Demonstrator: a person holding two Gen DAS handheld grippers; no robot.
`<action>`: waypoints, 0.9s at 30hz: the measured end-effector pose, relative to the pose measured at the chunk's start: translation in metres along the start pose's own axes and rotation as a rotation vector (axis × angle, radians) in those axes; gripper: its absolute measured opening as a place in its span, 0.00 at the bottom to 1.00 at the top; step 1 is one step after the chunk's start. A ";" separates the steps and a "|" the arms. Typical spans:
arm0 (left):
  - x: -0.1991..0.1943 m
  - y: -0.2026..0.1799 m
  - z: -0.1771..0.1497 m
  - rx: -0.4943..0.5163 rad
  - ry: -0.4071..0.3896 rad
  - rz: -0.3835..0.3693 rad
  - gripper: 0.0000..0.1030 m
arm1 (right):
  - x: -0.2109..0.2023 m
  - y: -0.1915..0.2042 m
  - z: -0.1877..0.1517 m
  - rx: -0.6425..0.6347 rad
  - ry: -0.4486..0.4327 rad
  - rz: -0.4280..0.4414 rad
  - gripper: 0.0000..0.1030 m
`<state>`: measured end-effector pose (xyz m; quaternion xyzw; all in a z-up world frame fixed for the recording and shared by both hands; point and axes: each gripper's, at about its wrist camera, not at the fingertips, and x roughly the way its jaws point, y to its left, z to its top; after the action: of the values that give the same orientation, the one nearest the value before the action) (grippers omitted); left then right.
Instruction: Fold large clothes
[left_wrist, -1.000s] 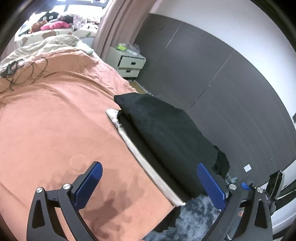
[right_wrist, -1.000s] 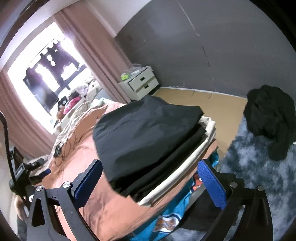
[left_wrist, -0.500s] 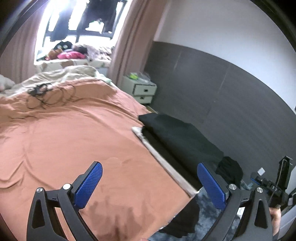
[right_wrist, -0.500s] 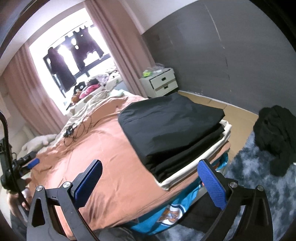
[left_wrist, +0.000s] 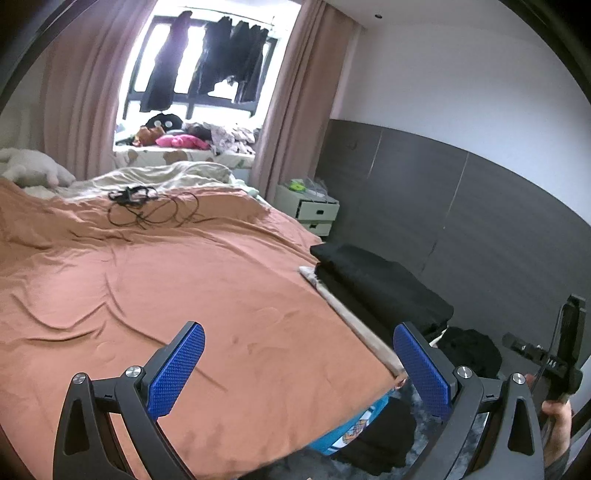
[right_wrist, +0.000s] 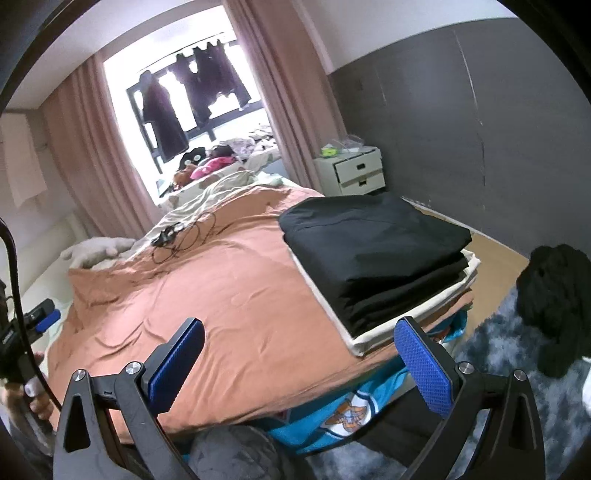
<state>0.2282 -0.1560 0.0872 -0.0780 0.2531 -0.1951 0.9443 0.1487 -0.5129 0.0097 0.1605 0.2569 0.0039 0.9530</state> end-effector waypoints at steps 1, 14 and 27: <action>-0.007 0.000 -0.004 0.005 -0.004 0.008 1.00 | -0.004 0.002 -0.003 -0.004 -0.003 0.004 1.00; -0.097 -0.016 -0.054 0.051 -0.097 0.057 1.00 | -0.063 0.022 -0.041 -0.047 -0.084 0.033 1.00; -0.176 -0.022 -0.114 0.066 -0.200 0.150 1.00 | -0.100 0.036 -0.091 -0.121 -0.073 0.089 1.00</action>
<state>0.0230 -0.1096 0.0730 -0.0471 0.1562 -0.1234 0.9789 0.0196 -0.4602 -0.0044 0.1138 0.2140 0.0561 0.9686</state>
